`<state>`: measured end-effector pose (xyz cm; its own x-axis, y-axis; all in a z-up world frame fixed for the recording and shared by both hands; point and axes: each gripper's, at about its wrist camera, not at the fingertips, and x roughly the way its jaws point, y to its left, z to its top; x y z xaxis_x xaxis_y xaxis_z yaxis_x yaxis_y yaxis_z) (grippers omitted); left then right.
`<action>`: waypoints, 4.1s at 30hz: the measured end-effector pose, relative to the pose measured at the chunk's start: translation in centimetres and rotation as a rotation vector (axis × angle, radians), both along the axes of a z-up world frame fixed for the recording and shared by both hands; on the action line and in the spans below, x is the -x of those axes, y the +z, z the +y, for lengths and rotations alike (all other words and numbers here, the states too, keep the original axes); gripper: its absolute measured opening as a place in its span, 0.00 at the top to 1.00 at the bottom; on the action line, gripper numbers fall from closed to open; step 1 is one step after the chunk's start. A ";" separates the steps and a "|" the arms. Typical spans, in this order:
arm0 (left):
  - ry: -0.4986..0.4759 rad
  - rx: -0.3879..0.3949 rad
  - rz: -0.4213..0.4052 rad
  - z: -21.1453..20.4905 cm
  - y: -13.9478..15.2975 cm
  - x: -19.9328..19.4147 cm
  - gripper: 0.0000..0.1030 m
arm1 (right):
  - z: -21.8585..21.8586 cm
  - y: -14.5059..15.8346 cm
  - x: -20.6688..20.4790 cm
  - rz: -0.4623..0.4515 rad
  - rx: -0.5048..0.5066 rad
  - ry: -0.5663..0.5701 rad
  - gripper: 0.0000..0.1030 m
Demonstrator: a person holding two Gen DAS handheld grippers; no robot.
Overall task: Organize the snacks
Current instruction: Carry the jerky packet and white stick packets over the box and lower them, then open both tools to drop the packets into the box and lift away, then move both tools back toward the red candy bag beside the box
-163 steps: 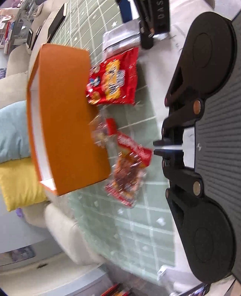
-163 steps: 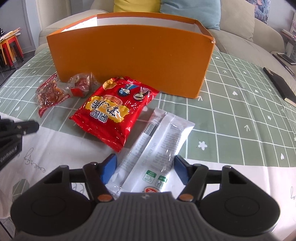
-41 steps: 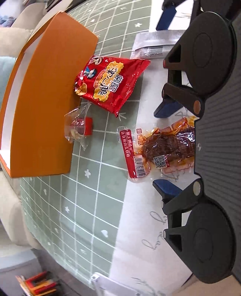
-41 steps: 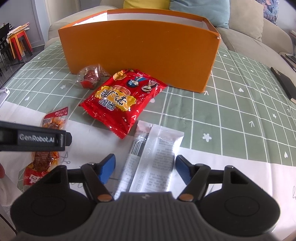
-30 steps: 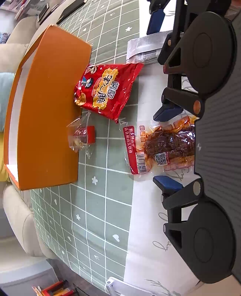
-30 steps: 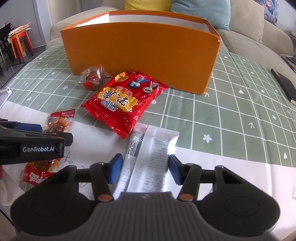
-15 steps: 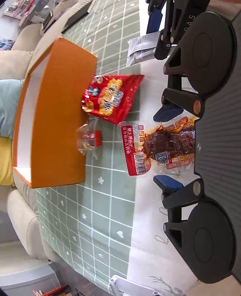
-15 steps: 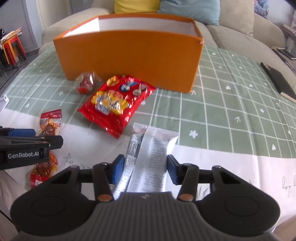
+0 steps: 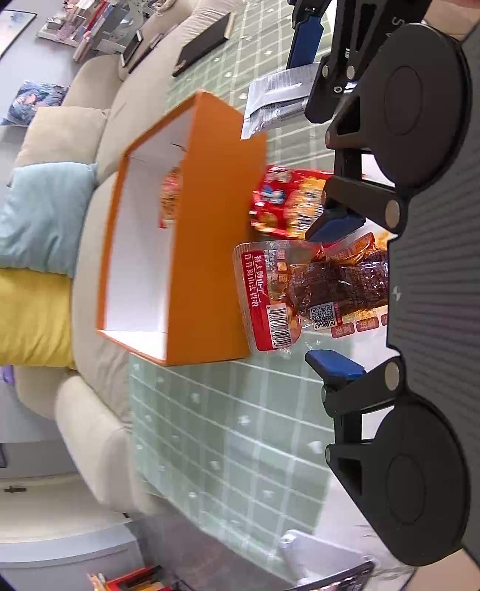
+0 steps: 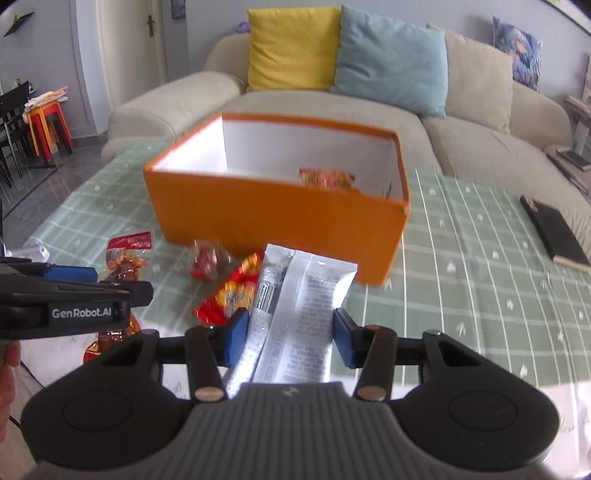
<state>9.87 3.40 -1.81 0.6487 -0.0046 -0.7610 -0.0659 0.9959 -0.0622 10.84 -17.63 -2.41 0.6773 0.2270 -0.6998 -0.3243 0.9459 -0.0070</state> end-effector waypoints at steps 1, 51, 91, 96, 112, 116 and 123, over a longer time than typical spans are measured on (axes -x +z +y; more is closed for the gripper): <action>-0.004 -0.001 -0.009 -0.1 0.4 -0.4 0.30 | 0.1 0.4 -0.3 -0.007 -0.001 0.004 0.54; -0.118 -0.178 0.045 -1.5 -3.0 -20.8 0.30 | 5.0 -2.2 -22.9 0.018 0.243 0.121 0.55; -0.042 -0.218 -0.009 -0.8 1.0 -17.6 0.14 | 4.8 0.9 -20.3 -0.042 0.259 0.091 0.18; -0.026 -0.204 -0.061 -0.7 2.2 -14.6 0.14 | 4.4 2.0 -17.5 -0.083 0.232 0.086 0.17; 0.005 -0.068 -0.067 0.0 -0.7 -5.7 0.14 | 2.4 0.3 -6.9 -0.176 0.088 -0.047 0.17; -0.017 -0.058 -0.024 0.1 -3.0 -4.1 0.15 | 1.9 -2.1 -5.4 -0.117 0.046 -0.077 0.16; -0.063 -0.046 -0.010 0.8 -5.5 -1.2 0.16 | 1.1 -5.4 -3.5 -0.065 0.020 -0.112 0.16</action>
<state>11.11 4.17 -7.34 0.6555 -0.0109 -0.7551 -0.0027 0.9999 -0.0168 14.35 -16.57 -7.84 0.7416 0.1340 -0.6573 -0.2151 0.9756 -0.0438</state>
